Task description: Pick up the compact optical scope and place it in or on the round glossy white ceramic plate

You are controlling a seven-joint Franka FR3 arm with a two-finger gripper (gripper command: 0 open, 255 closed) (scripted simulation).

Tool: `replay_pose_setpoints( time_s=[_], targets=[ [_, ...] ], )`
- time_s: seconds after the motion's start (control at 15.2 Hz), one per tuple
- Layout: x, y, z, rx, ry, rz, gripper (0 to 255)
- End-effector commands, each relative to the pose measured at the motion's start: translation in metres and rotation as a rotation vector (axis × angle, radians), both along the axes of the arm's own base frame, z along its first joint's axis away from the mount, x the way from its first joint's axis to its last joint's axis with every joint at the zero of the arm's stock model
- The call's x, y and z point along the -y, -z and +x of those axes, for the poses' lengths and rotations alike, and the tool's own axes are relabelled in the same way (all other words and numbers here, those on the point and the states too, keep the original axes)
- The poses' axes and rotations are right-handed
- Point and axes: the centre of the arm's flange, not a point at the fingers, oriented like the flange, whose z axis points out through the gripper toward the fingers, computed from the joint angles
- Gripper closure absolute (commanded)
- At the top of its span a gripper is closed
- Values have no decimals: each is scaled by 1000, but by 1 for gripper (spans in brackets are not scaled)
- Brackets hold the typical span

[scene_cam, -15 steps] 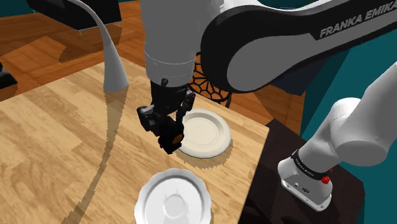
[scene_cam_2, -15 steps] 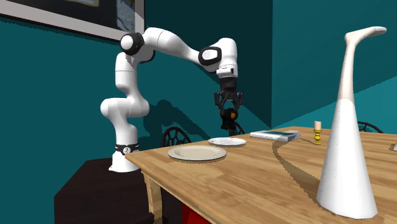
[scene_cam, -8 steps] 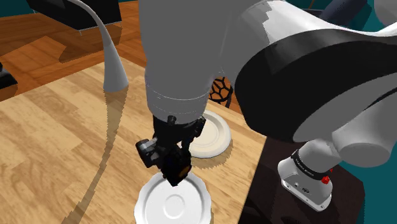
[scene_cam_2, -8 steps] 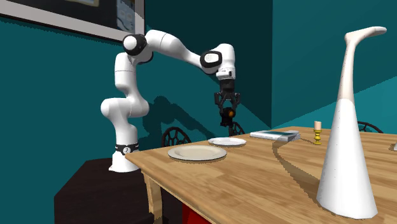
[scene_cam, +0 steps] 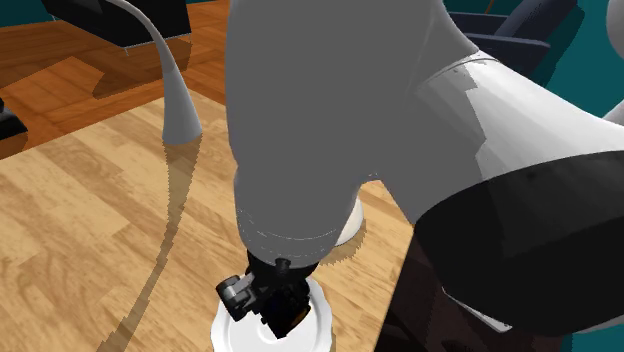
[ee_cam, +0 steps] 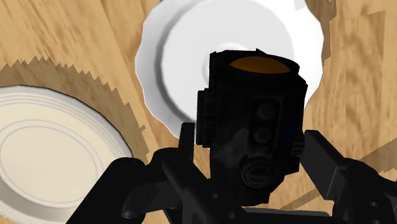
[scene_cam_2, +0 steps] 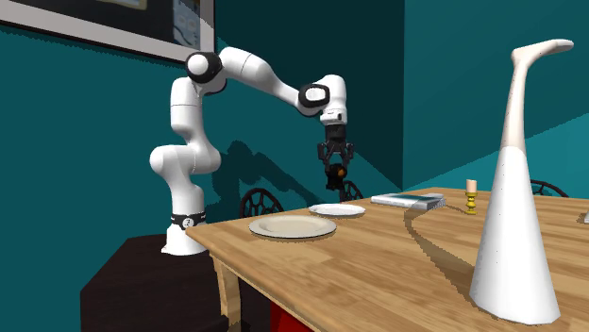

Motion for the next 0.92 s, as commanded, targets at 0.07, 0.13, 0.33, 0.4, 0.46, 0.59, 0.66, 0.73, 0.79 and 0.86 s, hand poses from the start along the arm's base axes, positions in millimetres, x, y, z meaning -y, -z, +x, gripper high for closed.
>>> replay_pose_setpoints(
  time_s=[0.07,0.13,0.33,0.4,0.46,0.59,0.66,0.73,0.79,0.86],
  targets=[
    [0,16,0,0,0,1,255],
    [0,22,0,0,0,1,255],
    [0,37,0,0,0,1,255],
    [0,43,0,0,0,1,255],
    [0,48,0,0,0,1,255],
    [0,59,0,0,0,1,255],
    [0,64,0,0,0,1,255],
    [0,69,0,0,0,1,255],
    [0,74,0,0,0,1,255],
    [0,74,0,0,0,1,255]
  ],
)
